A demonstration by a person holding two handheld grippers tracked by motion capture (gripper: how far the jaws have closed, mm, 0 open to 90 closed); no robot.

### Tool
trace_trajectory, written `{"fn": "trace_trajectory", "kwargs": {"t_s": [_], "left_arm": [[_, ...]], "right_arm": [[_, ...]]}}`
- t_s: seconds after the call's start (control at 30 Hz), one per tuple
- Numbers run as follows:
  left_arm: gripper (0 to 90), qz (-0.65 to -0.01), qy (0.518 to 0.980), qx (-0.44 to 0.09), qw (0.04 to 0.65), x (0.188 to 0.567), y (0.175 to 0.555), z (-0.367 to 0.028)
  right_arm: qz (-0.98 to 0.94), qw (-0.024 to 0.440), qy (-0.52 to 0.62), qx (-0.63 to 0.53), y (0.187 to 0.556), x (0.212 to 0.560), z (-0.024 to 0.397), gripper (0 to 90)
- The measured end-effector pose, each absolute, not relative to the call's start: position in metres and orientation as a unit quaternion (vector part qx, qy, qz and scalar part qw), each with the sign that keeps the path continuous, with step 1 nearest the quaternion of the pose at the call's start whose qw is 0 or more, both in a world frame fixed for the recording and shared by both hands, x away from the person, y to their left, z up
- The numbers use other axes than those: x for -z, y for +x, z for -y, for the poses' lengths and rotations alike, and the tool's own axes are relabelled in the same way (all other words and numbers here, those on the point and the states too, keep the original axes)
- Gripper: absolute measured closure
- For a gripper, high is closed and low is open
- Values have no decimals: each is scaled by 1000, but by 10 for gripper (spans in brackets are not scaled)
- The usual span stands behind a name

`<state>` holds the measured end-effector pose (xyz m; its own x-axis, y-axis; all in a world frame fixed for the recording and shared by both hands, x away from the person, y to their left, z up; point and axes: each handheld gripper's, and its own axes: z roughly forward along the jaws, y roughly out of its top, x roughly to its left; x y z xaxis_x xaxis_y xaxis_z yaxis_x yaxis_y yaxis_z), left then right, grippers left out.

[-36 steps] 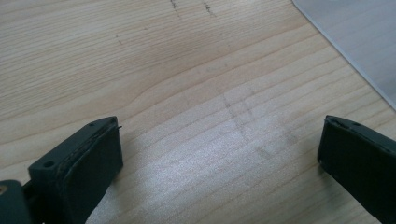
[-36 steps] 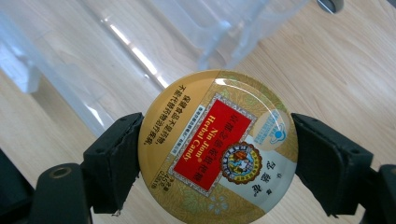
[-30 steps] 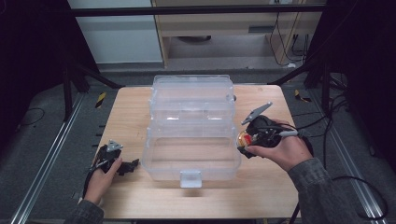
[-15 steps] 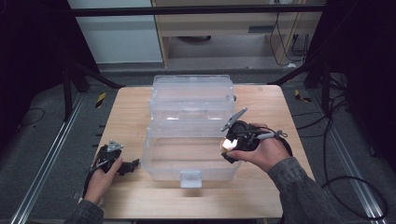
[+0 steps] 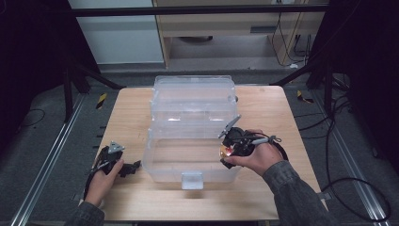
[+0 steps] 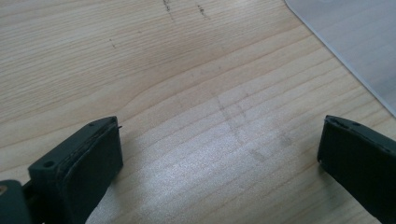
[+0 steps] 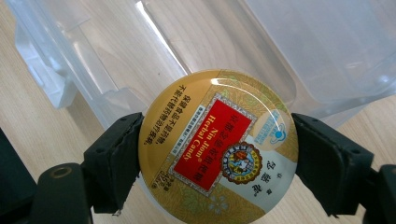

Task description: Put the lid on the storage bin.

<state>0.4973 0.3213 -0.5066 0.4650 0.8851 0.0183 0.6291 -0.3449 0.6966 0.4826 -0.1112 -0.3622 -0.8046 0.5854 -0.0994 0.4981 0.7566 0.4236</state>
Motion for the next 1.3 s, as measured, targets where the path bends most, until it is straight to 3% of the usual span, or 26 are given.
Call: {"fn": "trace_trajectory", "kwargs": {"t_s": [1.3], "left_arm": [[0, -471, 798, -200, 319, 507, 497, -320]], "right_arm": [[-929, 92, 309, -181, 485, 378, 112, 207]]}}
